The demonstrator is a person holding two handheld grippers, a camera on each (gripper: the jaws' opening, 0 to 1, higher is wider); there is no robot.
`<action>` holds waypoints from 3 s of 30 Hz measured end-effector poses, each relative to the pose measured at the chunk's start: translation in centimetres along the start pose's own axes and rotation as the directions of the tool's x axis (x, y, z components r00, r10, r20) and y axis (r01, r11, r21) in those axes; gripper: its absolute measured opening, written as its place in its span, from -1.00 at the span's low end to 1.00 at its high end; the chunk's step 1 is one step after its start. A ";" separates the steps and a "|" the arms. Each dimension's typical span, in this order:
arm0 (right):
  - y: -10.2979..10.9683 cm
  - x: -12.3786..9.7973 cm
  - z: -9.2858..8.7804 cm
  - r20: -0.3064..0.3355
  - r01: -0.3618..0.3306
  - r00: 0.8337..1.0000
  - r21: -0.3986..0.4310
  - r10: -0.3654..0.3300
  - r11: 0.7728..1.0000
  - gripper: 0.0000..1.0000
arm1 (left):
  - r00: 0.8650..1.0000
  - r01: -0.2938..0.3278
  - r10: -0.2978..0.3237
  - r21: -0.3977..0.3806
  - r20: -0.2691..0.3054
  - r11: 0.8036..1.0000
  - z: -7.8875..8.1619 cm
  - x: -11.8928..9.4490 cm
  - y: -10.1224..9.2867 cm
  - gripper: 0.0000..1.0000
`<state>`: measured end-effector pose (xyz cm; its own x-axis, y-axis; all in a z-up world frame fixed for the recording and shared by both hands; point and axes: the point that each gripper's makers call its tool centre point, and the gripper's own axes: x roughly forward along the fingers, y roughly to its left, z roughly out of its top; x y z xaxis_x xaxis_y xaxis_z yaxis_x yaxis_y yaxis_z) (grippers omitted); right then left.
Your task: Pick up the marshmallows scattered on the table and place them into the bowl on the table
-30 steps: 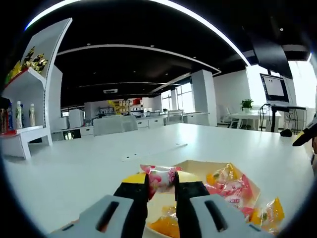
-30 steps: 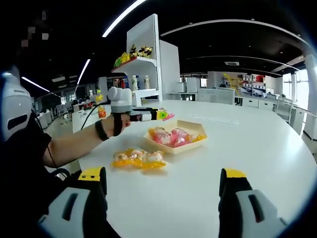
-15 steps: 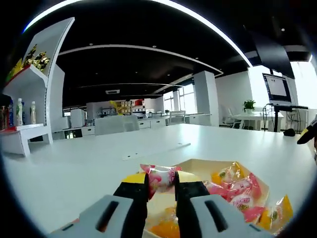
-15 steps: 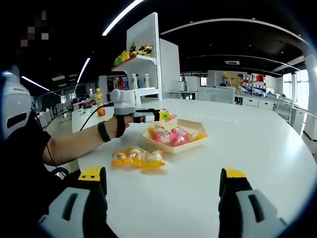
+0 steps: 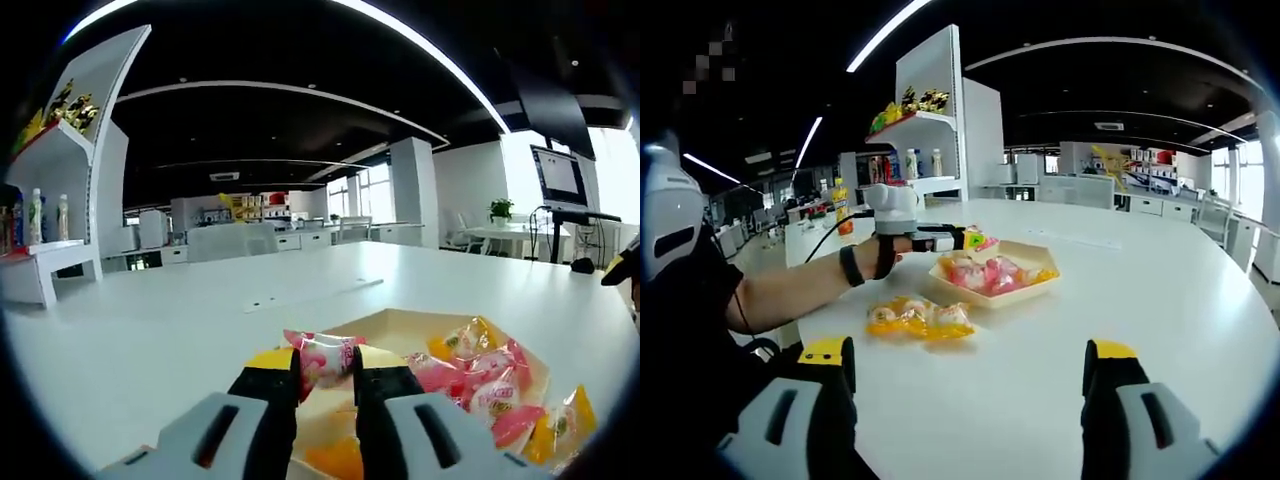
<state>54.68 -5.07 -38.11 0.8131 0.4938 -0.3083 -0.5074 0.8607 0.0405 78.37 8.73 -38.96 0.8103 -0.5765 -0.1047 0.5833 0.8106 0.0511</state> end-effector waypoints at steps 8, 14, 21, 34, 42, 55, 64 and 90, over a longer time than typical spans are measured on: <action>0.1 -0.2 -0.2 -0.001 0.001 1.000 0.001 -0.001 1.000 0.83 | 1.000 0.010 -0.011 -0.013 -0.007 1.000 -0.3 0.0 -0.3 -0.57; 0.0 -0.2 -0.4 -0.001 0.004 1.000 0.007 -0.004 1.000 0.83 | 1.000 0.008 -0.008 -0.014 -0.012 1.000 -0.5 -0.1 -0.2 -0.56; -0.1 -0.2 -0.5 -0.002 0.004 1.000 0.011 -0.004 1.000 0.83 | 1.000 0.007 -0.007 -0.012 -0.014 1.000 -0.4 0.2 -0.1 -0.56; 0.1 0.0 -0.7 -0.006 -0.001 1.000 0.013 0.002 1.000 0.83 | 1.000 0.016 -0.016 -0.021 -0.013 1.000 -0.4 0.8 0.3 -0.54; -0.1 -0.2 -0.5 -0.002 0.008 1.000 0.011 -0.008 1.000 0.83 | 1.000 0.013 -0.014 -0.014 -0.014 1.000 -0.4 1.2 0.6 -0.51; -0.1 -0.2 -0.4 -0.002 0.006 1.000 0.010 -0.006 1.000 0.83 | 1.000 0.020 -0.020 -0.016 -0.020 1.000 -0.6 1.1 0.5 -0.38; -0.1 -0.3 -0.5 -0.004 0.009 1.000 0.008 -0.009 1.000 0.83 | 1.000 0.029 -0.030 -0.028 -0.010 0.999 -0.4 0.8 -0.1 0.20; 0.0 -0.5 -0.1 0.007 0.010 1.000 0.003 -0.010 1.000 0.83 | 0.990 0.097 -0.093 -0.032 0.104 0.995 1.1 -1.3 -1.4 0.91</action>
<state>54.25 -5.33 -38.06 0.8200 0.4863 -0.3018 -0.4986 0.8659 0.0405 76.54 8.26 -37.78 0.7536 -0.6573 -0.0050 0.6573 0.7535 0.0088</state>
